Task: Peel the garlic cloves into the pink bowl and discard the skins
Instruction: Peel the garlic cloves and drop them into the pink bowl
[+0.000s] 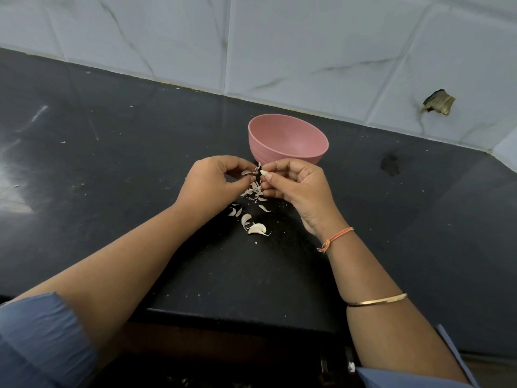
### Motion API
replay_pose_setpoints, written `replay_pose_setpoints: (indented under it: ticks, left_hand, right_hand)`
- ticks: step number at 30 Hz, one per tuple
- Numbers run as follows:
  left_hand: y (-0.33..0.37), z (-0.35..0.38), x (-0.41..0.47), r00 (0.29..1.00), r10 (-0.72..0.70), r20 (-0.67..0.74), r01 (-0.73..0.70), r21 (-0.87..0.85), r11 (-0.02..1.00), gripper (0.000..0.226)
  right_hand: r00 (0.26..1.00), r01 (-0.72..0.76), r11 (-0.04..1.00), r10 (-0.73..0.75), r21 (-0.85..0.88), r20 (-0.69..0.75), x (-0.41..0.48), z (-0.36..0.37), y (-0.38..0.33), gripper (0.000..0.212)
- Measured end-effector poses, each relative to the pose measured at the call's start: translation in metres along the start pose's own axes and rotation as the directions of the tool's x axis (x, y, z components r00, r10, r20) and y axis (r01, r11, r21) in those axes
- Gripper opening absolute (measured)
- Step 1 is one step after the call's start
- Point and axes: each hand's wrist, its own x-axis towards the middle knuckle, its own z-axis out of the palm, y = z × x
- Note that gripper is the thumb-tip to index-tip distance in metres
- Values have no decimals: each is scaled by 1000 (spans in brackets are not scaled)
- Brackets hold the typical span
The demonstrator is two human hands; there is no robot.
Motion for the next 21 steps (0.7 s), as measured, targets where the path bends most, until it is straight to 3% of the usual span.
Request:
replay_pose_setpoints:
  ticks: [21]
  left_hand:
    - [3,1,-1,996,31,84,-17,-166,986,12]
  right_hand:
    - [971,227,926,-238,-302,3,2,0,8,17]
